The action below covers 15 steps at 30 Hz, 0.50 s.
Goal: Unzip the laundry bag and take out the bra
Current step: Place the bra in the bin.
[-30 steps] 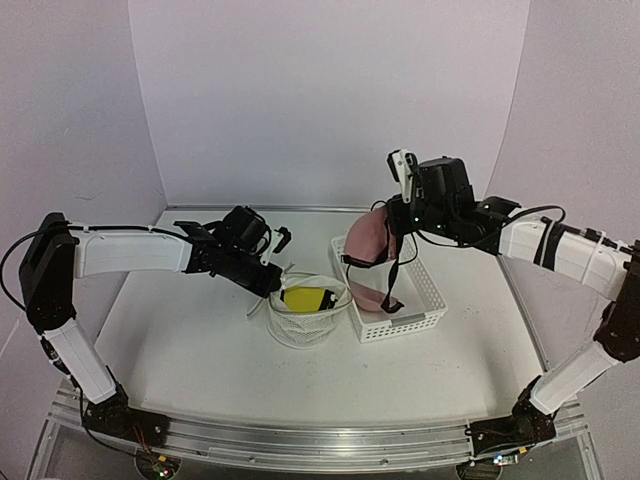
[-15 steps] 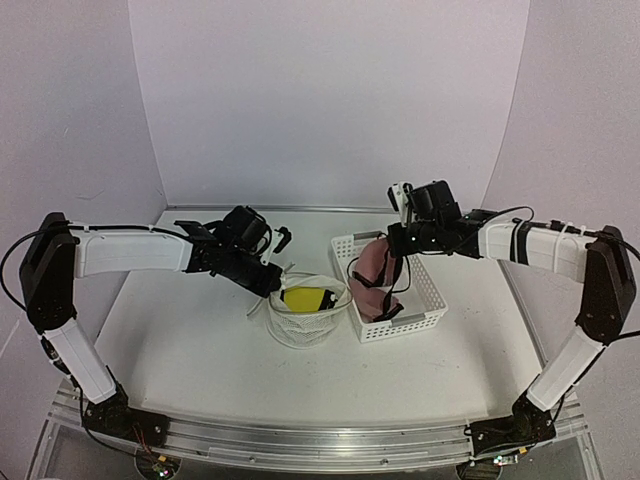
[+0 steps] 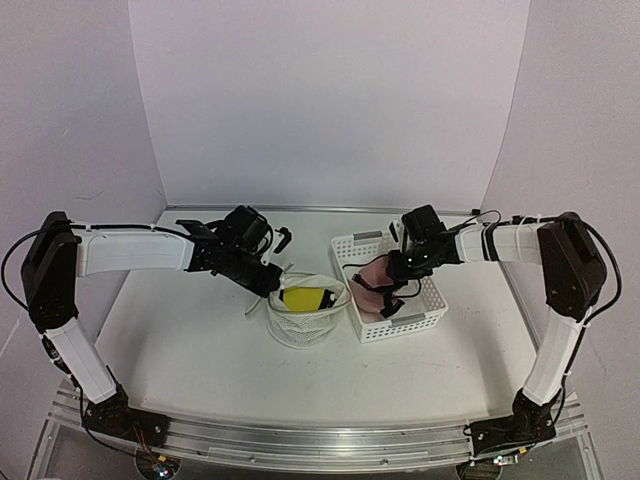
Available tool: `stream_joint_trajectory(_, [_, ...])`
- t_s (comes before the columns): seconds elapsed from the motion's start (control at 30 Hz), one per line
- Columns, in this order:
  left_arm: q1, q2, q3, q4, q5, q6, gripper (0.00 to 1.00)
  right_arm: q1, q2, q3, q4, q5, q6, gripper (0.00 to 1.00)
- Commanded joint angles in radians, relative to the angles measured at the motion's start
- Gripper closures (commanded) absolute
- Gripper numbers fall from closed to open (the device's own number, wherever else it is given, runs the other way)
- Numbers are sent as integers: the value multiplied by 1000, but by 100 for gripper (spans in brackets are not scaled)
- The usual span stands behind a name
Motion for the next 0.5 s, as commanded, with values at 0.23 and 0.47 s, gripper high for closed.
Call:
stream_joint_trajectory(0.23, [-6,-7,30,-3,-63,-22,100,-2,-97,51,-65,108,-9,51])
stream_joint_trajectory(0.47, [-5,-15,19,33,-116,-44,100,-2,-205,98,-158,166,-47,46])
